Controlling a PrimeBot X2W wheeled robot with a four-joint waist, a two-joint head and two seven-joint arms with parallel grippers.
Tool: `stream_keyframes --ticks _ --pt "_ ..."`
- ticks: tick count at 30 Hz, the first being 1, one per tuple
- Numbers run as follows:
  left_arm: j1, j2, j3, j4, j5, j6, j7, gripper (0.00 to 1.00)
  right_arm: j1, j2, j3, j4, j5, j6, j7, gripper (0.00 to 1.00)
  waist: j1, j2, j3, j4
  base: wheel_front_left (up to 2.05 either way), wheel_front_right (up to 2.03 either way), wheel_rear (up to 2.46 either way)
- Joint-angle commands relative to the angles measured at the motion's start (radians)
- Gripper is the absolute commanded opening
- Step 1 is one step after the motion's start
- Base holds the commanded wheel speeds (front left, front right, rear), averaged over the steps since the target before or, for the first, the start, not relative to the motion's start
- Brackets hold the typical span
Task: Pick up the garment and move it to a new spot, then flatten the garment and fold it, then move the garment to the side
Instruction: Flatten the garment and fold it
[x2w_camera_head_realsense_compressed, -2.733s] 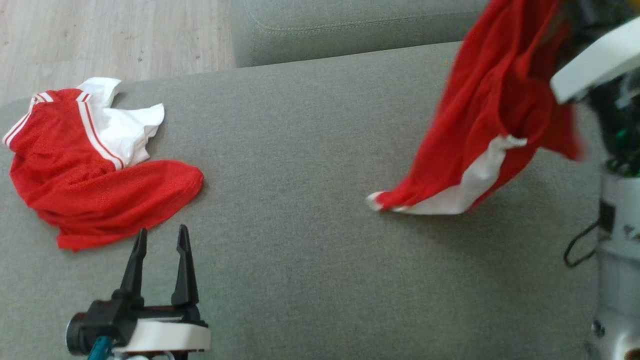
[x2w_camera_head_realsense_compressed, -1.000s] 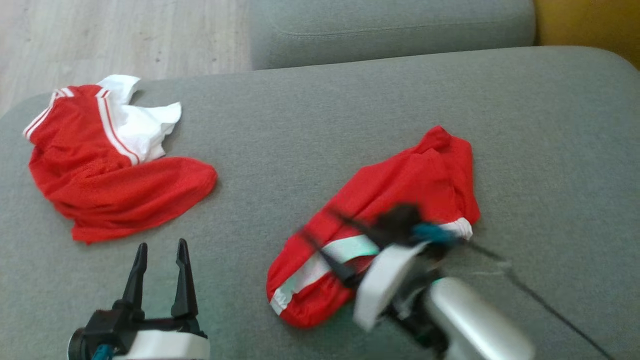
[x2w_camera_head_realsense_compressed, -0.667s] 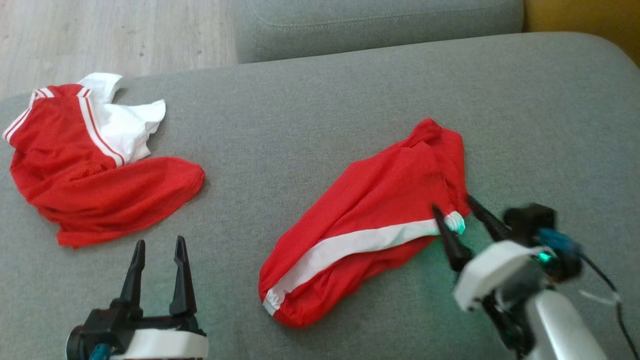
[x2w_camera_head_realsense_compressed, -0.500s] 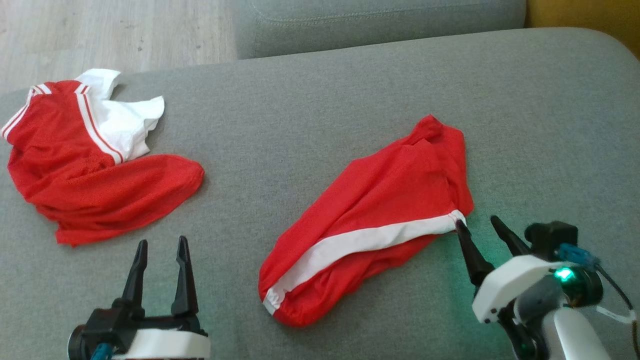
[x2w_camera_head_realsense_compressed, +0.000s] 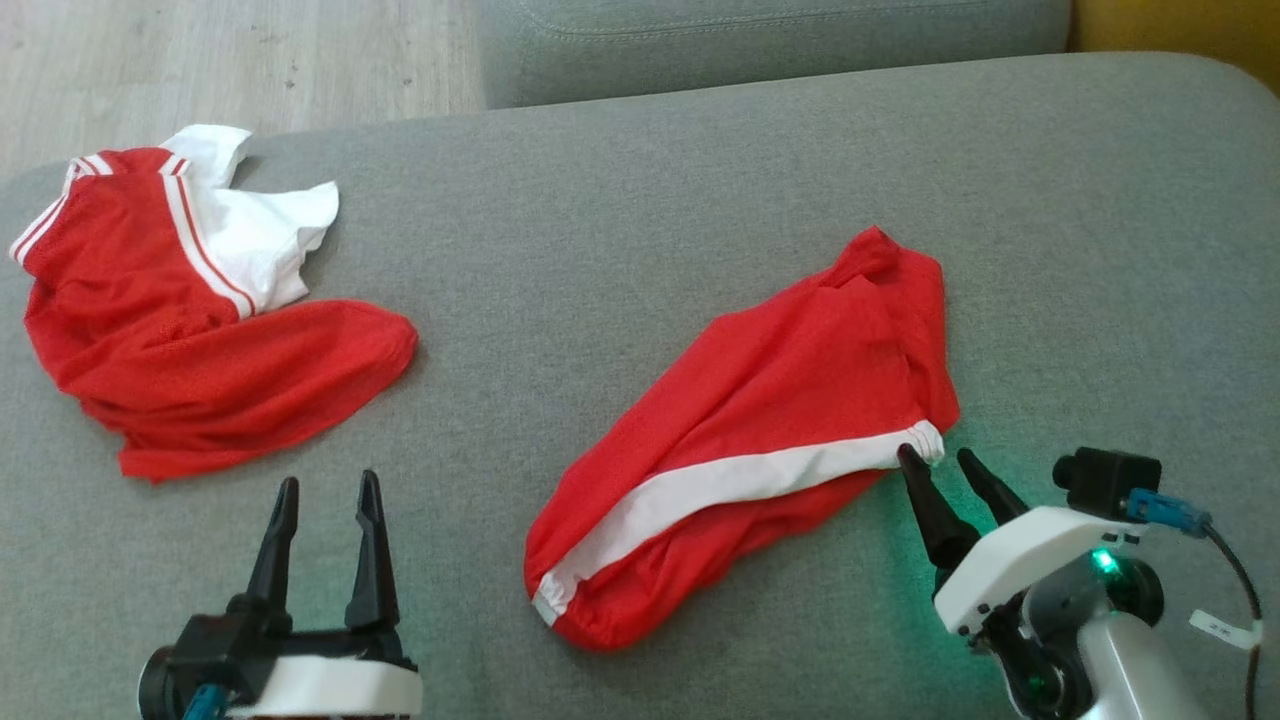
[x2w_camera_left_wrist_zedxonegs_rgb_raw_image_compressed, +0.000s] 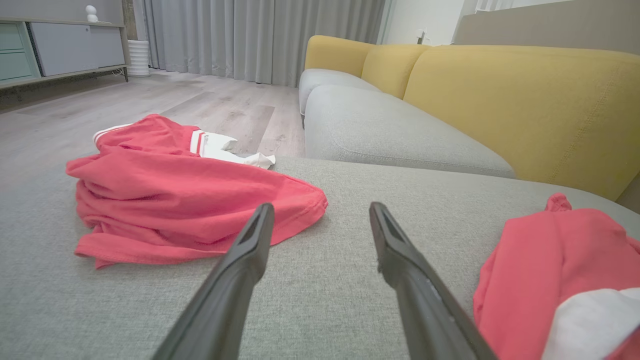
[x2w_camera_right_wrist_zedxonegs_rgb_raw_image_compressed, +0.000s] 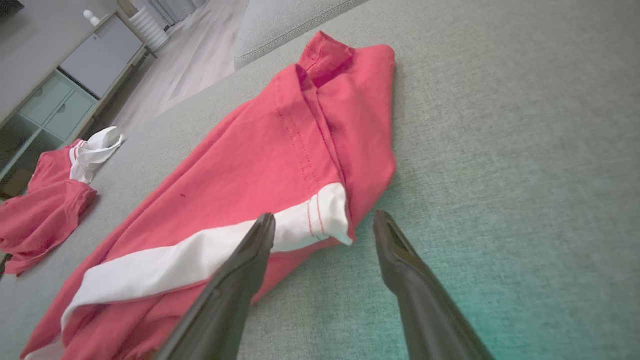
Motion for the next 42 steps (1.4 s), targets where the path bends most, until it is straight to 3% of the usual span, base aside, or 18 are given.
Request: stream_keyframes --ticks 1,6,8,11,14,15,17,19,20,26,31,37,42 --pt "-0.038 0.001 0.031 -0.023 0.006 -0.001 -0.008 1.0 -0.042 -0.002 0.022 -0.023 0.016 0.008 -0.015 1.0 0.0 0.0 0.001 0.001 0.0 0.0 0.0" --pt "-0.039 0.001 0.027 -0.018 0.009 -0.003 -0.008 1.0 -0.067 -0.002 0.031 0.021 0.087 0.008 -0.01 1.0 0.0 0.0 0.002 0.004 0.0 0.0 0.0" --pt "-0.041 0.001 0.024 -0.017 0.008 -0.003 -0.008 1.0 -0.082 -0.002 0.036 0.043 0.108 0.008 -0.013 0.92 0.0 0.0 0.003 0.006 0.0 0.0 0.0" --pt "-0.041 0.001 0.02 -0.017 0.007 -0.002 -0.008 1.0 -0.096 -0.002 0.044 0.062 0.115 0.008 -0.012 0.92 0.0 0.0 0.005 0.006 0.0 0.0 0.0" --pt "-0.041 0.001 0.017 -0.017 0.007 0.0 -0.008 1.0 -0.108 -0.002 0.057 0.075 0.129 0.008 -0.005 0.66 0.0 0.0 0.007 0.008 0.0 0.0 0.0" --pt "-0.041 0.001 0.016 -0.017 0.006 0.0 -0.008 1.0 -0.11 -0.002 0.059 0.079 0.137 0.008 -0.001 0.47 0.0 0.0 0.007 0.008 0.0 0.0 0.0" --pt "-0.041 0.001 0.016 -0.017 0.005 0.002 -0.008 1.0 -0.112 -0.002 0.065 0.082 0.143 0.008 0.003 0.34 0.0 0.0 0.007 0.008 0.0 0.0 0.0" --pt "-0.039 0.001 0.017 -0.017 0.004 0.003 -0.008 1.0 -0.113 -0.001 0.066 0.085 0.147 0.008 0.003 0.16 0.0 0.0 0.007 0.007 0.0 0.0 0.0" --pt "-0.04 0.001 0.017 -0.017 0.004 0.003 -0.008 1.0 -0.114 -0.001 0.066 0.086 0.148 0.008 0.004 0.02 0.0 0.0 0.008 0.006 0.0 0.0 0.0" --pt "-0.041 0.001 0.02 -0.016 0.002 0.003 -0.008 1.0 -0.106 -0.001 0.06 0.064 0.153 0.008 0.009 0.0 0.0 0.0 0.009 0.001 0.0 0.0 0.0" --pt "-0.04 0.001 0.021 -0.017 0.0 0.004 -0.008 1.0 -0.056 -0.001 0.032 -0.024 0.144 0.008 0.028 0.0 0.0 0.0 0.009 -0.001 0.0 0.0 0.0" --pt "-0.037 0.001 0.032 -0.017 0.0 0.004 -0.008 1.0 0.054 -0.003 -0.039 -0.14 0.079 0.008 0.114 0.0 0.0 0.0 0.016 -0.009 0.0 0.0 0.0" --pt "-0.04 0.001 0.032 -0.011 0.0 0.0 -0.008 1.0 0.084 -0.003 -0.065 -0.164 0.011 0.008 0.167 0.0 0.0 0.0 0.023 -0.021 0.0 0.0 0.0"
